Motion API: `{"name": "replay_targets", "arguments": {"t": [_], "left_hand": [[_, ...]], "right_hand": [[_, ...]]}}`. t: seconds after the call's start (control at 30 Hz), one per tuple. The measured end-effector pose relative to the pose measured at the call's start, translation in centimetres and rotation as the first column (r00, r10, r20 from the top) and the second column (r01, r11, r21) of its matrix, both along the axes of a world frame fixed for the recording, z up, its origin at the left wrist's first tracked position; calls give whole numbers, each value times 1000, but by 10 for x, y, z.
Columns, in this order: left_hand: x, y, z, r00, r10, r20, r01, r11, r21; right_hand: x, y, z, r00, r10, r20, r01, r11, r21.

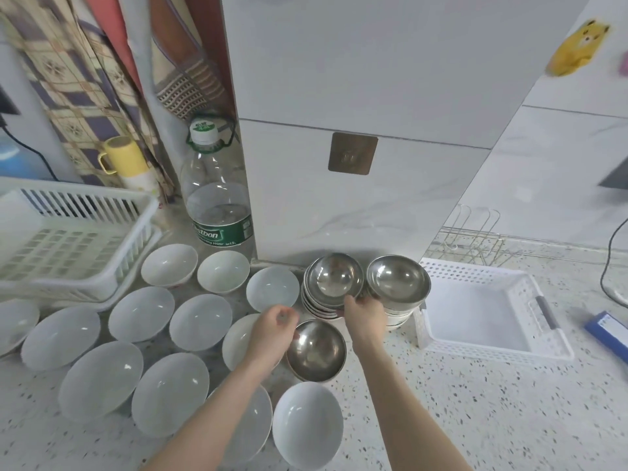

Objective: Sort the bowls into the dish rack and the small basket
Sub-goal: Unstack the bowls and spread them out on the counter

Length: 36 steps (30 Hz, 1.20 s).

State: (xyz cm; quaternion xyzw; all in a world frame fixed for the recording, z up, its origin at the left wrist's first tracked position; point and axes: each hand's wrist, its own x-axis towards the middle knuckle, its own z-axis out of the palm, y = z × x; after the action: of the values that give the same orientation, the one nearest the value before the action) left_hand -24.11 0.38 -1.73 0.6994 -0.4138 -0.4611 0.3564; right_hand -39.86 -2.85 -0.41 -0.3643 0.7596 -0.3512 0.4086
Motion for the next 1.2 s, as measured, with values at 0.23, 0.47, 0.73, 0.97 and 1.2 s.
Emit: {"name": "replay_targets", "arguments": {"t": [0.23, 0.47, 0.73, 0.97, 1.2], "left_hand": [[-1, -12, 7, 937, 177, -300, -119, 972, 201], [4, -32, 9, 899, 283, -334, -190, 939, 286], [-15, -60, 0, 1000, 13, 7, -14, 986, 169], [-30, -73, -11, 978, -101, 182, 101, 995, 8], [-30, -76, -15, 968, -104, 231, 107, 994, -4]], "right_hand": [[3, 0, -2, 996, -59, 64, 61, 998, -29], [-2, 35, 12, 935, -91, 344, 99, 995, -5], [-40, 99, 4, 909, -145, 391, 126, 989, 74], [-73, 127, -16, 938, -222, 266, 200, 974, 106], [-94, 121, -32, 959, -218, 180, 187, 967, 174]]}}
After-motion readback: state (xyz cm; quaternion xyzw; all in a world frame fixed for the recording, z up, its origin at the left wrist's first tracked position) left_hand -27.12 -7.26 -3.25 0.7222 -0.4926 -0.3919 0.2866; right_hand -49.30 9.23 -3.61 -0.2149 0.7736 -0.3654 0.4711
